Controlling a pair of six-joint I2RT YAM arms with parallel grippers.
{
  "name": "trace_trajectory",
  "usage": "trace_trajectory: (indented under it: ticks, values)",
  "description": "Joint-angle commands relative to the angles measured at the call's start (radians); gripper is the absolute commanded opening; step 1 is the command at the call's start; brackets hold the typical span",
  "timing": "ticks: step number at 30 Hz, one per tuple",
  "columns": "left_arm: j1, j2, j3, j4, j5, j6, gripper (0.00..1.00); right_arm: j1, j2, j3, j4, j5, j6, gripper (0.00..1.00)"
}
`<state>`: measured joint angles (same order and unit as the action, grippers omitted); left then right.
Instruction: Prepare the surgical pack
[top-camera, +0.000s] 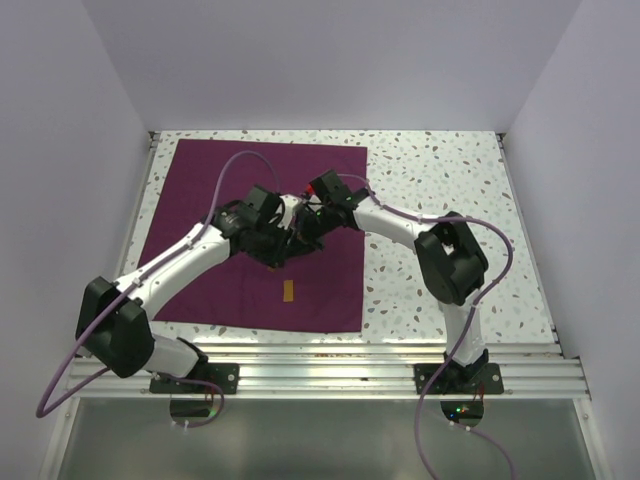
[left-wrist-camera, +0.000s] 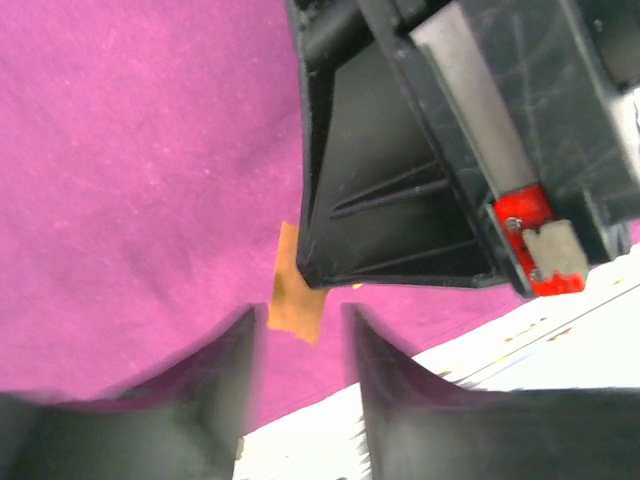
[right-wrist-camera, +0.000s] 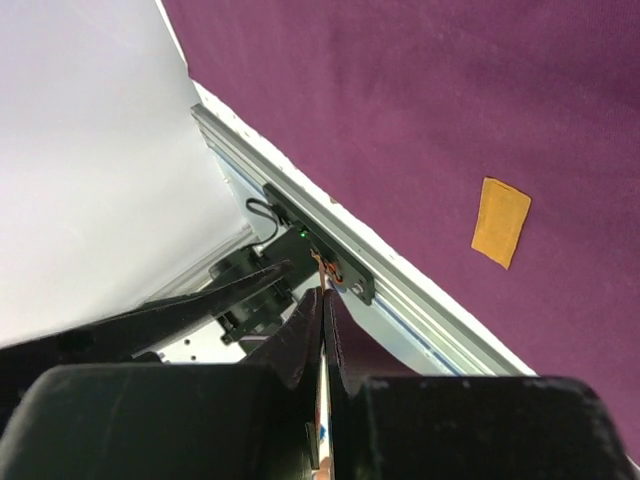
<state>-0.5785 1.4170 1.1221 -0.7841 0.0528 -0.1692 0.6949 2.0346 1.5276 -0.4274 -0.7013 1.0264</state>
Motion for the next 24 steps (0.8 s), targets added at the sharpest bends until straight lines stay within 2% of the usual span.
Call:
trace_trajectory:
  ticks: [1,3,6,10,13,16,19,20,24]
  values:
    - [-0.003,-0.047,-0.019,0.037,-0.001,-0.013,0.53,0.003,-0.007,0.016,-0.007,-0.024,-0.032,0.0]
    - [-0.001,-0.072,-0.027,0.046,-0.014,-0.032,0.72,-0.003,-0.013,0.009,-0.031,-0.017,-0.06,0.0]
    - [0.025,-0.101,-0.041,0.065,-0.008,-0.055,0.79,-0.029,-0.04,-0.026,-0.063,-0.01,-0.117,0.0]
    - [0.098,-0.131,-0.065,0.095,0.028,-0.098,0.8,-0.089,-0.117,-0.099,-0.135,-0.001,-0.244,0.0]
    - [0.15,-0.133,-0.088,0.127,0.074,-0.139,0.8,-0.187,-0.181,-0.203,-0.198,0.01,-0.386,0.0]
    - [0.155,-0.11,-0.128,0.19,0.157,-0.164,0.76,-0.399,-0.293,-0.345,-0.243,0.002,-0.53,0.0]
    - [0.155,-0.075,-0.166,0.264,0.209,-0.188,0.73,-0.552,-0.402,-0.458,-0.342,0.022,-0.656,0.0]
    - [0.155,-0.057,-0.171,0.279,0.237,-0.196,0.71,-0.652,-0.453,-0.481,-0.365,0.026,-0.682,0.0]
    - [0.155,0.0,-0.16,0.324,0.274,-0.187,0.69,-0.871,-0.536,-0.579,-0.427,0.084,-0.756,0.0]
